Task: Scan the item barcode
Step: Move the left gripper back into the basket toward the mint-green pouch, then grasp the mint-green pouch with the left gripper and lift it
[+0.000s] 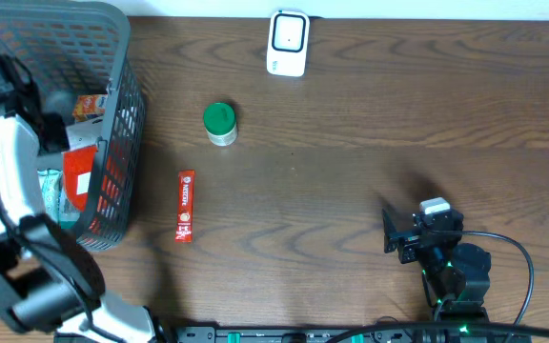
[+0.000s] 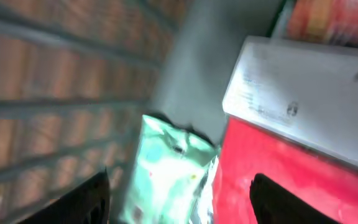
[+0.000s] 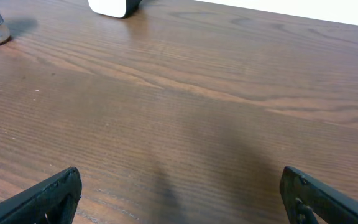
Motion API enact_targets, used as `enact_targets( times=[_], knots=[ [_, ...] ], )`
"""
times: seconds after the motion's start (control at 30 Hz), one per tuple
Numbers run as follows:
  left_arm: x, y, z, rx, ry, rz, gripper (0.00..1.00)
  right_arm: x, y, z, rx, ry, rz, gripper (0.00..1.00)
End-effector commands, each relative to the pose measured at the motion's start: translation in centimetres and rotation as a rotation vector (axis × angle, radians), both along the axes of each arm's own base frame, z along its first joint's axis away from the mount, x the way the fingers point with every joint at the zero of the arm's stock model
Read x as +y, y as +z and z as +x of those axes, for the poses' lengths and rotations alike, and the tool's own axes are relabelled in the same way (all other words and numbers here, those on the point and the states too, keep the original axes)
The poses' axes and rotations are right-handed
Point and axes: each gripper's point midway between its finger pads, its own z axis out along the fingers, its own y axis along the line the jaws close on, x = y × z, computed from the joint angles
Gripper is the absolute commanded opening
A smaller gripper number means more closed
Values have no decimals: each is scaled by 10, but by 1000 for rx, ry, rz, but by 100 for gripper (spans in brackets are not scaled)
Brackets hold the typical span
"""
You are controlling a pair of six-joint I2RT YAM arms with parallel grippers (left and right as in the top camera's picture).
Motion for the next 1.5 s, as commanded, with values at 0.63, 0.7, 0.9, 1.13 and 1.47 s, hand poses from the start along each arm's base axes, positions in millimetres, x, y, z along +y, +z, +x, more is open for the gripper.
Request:
enact_targets(
  times=[0.63, 0.7, 0.9, 1.13, 1.47],
  knots=[
    [23, -58, -45, 152, 31, -84, 72, 2, -1, 0, 4, 1, 13, 99],
    [22, -66, -47, 160, 17, -82, 73, 2, -1, 0, 5, 1, 13, 99],
    [19, -84, -51, 174, 11, -88, 72, 2, -1, -1, 7, 1, 13, 99],
    [16, -101, -56, 225, -23, -104, 72, 2, -1, -1, 7, 1, 13, 99],
    [9, -136, -62, 297, -19, -155, 60, 1, -3, -1, 15, -3, 11, 99]
  ],
)
